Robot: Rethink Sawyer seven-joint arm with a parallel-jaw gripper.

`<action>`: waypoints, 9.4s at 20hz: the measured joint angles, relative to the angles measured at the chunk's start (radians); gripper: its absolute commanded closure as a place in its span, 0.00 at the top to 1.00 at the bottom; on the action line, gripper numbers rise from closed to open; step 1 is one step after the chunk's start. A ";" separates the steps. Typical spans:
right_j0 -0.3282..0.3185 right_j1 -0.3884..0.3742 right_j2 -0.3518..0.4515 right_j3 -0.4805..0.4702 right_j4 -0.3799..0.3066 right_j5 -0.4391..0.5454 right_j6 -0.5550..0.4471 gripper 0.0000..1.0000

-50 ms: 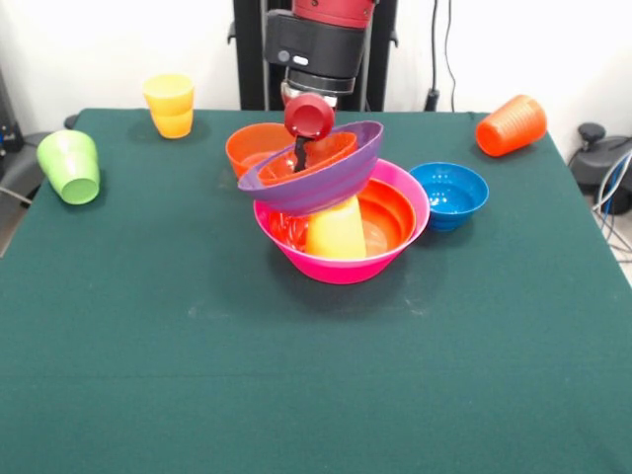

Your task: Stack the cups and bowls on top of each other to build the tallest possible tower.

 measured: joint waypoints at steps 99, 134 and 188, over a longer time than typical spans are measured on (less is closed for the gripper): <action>-0.430 -0.195 0.299 -0.055 0.090 0.402 0.000 1.00; -0.627 -0.042 0.502 -0.167 -0.128 0.473 0.000 1.00; -0.927 0.078 0.818 -0.030 -0.145 0.683 0.000 1.00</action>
